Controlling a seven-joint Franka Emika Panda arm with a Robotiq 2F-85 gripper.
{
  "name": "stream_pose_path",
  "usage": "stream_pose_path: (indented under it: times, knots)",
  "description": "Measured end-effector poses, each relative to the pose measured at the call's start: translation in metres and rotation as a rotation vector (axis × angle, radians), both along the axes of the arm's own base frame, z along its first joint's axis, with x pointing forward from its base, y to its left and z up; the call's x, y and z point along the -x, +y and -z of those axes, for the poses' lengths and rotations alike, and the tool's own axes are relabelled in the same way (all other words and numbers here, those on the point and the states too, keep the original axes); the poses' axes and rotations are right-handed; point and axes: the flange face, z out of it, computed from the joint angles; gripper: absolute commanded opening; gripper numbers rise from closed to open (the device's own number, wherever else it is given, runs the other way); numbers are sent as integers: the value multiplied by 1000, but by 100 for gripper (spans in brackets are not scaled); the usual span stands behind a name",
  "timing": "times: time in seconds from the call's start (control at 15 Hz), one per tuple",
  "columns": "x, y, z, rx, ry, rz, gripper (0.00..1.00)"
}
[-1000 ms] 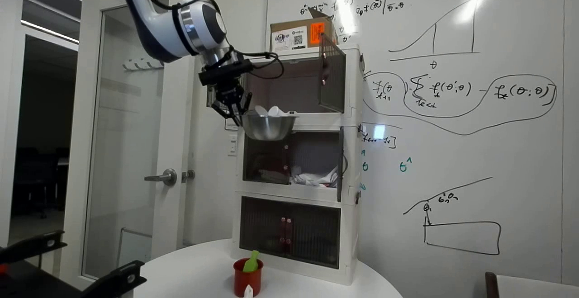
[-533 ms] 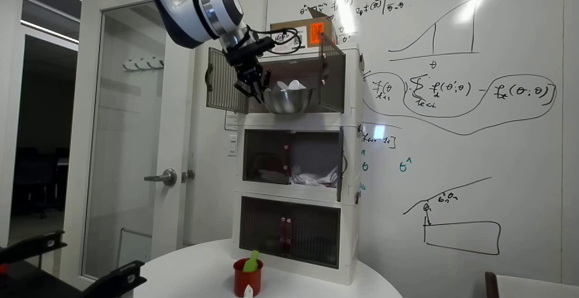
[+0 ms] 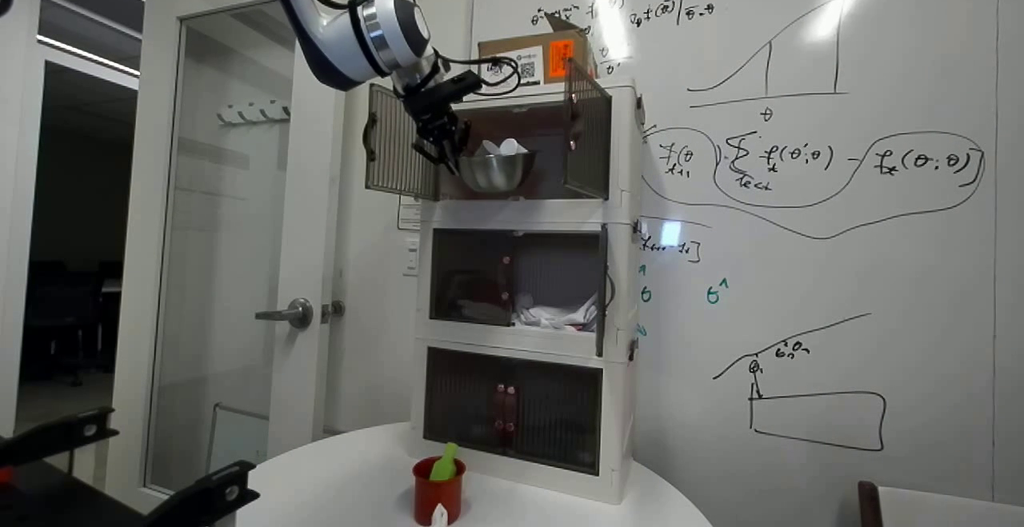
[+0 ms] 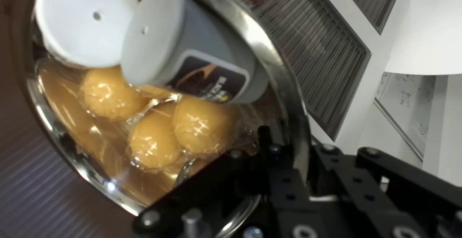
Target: Put the silver bowl in the top cabinet
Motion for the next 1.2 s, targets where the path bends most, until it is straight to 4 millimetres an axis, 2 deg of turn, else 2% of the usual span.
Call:
stream_pose_path:
  times: [0.27,0.67,0.93,1.2]
  knots:
    - [-31,18,-6,7,-18,-30,1]
    - [-72,28,-8,14,-18,-22,1]
    - [-89,39,-5,-1,5,-34,1]
    - [-93,44,1,-10,43,-58,1]
